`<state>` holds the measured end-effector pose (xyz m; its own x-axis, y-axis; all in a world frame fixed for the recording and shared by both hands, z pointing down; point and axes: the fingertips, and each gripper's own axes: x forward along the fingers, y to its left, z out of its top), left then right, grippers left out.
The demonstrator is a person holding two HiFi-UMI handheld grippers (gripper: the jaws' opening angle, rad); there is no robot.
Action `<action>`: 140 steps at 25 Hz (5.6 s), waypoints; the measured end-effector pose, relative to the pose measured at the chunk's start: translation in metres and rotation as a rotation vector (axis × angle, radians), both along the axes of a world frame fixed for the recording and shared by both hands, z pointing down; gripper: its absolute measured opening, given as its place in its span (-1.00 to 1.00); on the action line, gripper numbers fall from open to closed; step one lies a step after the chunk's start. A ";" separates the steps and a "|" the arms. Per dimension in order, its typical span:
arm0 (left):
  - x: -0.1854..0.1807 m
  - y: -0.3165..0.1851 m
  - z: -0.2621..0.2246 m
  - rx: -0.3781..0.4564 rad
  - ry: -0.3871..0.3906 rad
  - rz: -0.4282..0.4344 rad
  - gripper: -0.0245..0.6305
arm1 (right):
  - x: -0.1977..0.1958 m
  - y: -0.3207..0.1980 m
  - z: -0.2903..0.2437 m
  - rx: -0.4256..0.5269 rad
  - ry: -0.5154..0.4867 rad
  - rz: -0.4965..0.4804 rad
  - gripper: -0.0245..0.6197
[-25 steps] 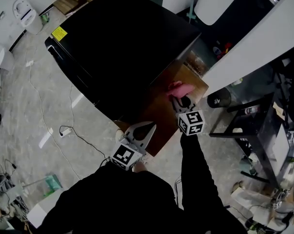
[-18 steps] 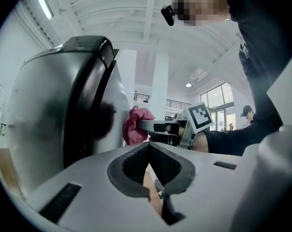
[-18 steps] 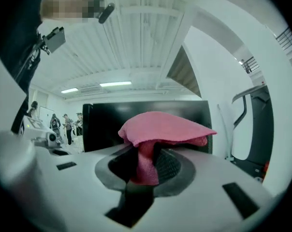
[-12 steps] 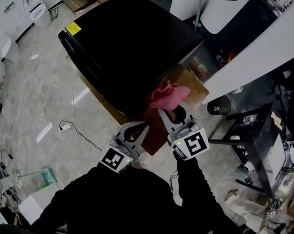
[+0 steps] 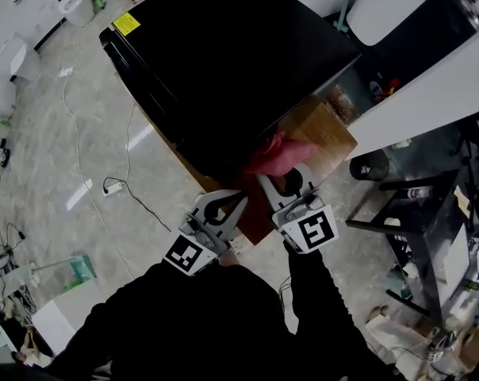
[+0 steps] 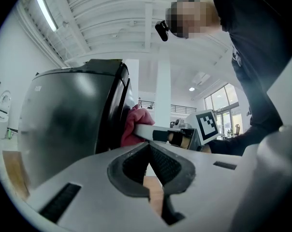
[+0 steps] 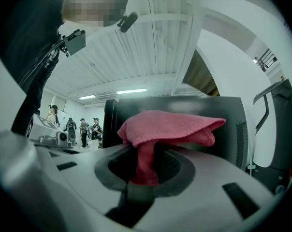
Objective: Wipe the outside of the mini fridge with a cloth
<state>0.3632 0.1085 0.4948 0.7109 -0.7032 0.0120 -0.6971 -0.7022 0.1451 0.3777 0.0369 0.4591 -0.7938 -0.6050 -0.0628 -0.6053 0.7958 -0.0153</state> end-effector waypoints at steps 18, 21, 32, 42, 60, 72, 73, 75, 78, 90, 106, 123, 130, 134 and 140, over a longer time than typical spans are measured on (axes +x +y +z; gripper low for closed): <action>-0.015 -0.012 0.145 -0.162 -0.047 -0.045 -0.92 | -0.013 -0.003 0.186 -0.180 0.148 -0.006 -0.64; -0.015 -0.017 0.165 -0.190 -0.055 -0.056 -0.92 | -0.014 -0.005 0.221 -0.219 0.191 0.002 -0.64; -0.013 -0.019 0.219 -0.232 -0.131 -0.043 -0.92 | -0.021 0.000 0.343 -0.437 0.326 0.013 -0.64; -0.011 0.014 0.188 -0.234 -0.195 0.029 -0.92 | -0.007 0.020 0.320 -0.509 0.296 0.054 -0.63; -0.106 0.064 0.013 -0.097 -0.131 0.222 -0.92 | -0.062 0.125 0.065 -0.299 0.140 0.098 -0.63; -0.250 0.043 -0.034 -0.024 -0.110 0.237 -0.92 | -0.198 0.132 -0.003 -0.234 0.043 0.207 -0.62; -0.256 0.039 -0.040 -0.016 -0.099 0.246 -0.92 | -0.206 0.129 -0.008 -0.239 0.025 0.218 -0.62; -0.267 0.030 -0.051 0.013 -0.077 0.272 -0.92 | -0.223 0.120 -0.019 -0.245 -0.013 0.244 -0.62; -0.276 0.020 -0.068 0.017 -0.039 0.318 -0.92 | -0.238 0.108 -0.033 -0.257 -0.080 0.296 -0.62; -0.273 -0.009 -0.101 0.109 -0.025 0.366 -0.92 | -0.216 0.049 -0.050 -0.426 -0.423 0.447 -0.62; -0.241 -0.028 -0.090 0.112 -0.079 0.296 -0.92 | -0.195 0.037 -0.019 -0.684 -0.686 0.273 -0.63; -0.232 -0.048 0.043 0.015 -0.150 0.499 -0.92 | -0.203 0.022 0.159 -0.996 -0.681 0.442 -0.62; -0.226 -0.055 0.104 -0.001 -0.231 0.577 -0.92 | -0.199 0.024 0.260 -1.161 -0.671 0.563 -0.62; -0.227 -0.060 0.123 -0.041 -0.250 0.571 -0.92 | -0.196 0.027 0.307 -1.241 -0.643 0.606 -0.62; -0.235 -0.065 0.134 -0.060 -0.272 0.563 -0.92 | -0.193 0.030 0.359 -1.318 -0.573 0.666 -0.63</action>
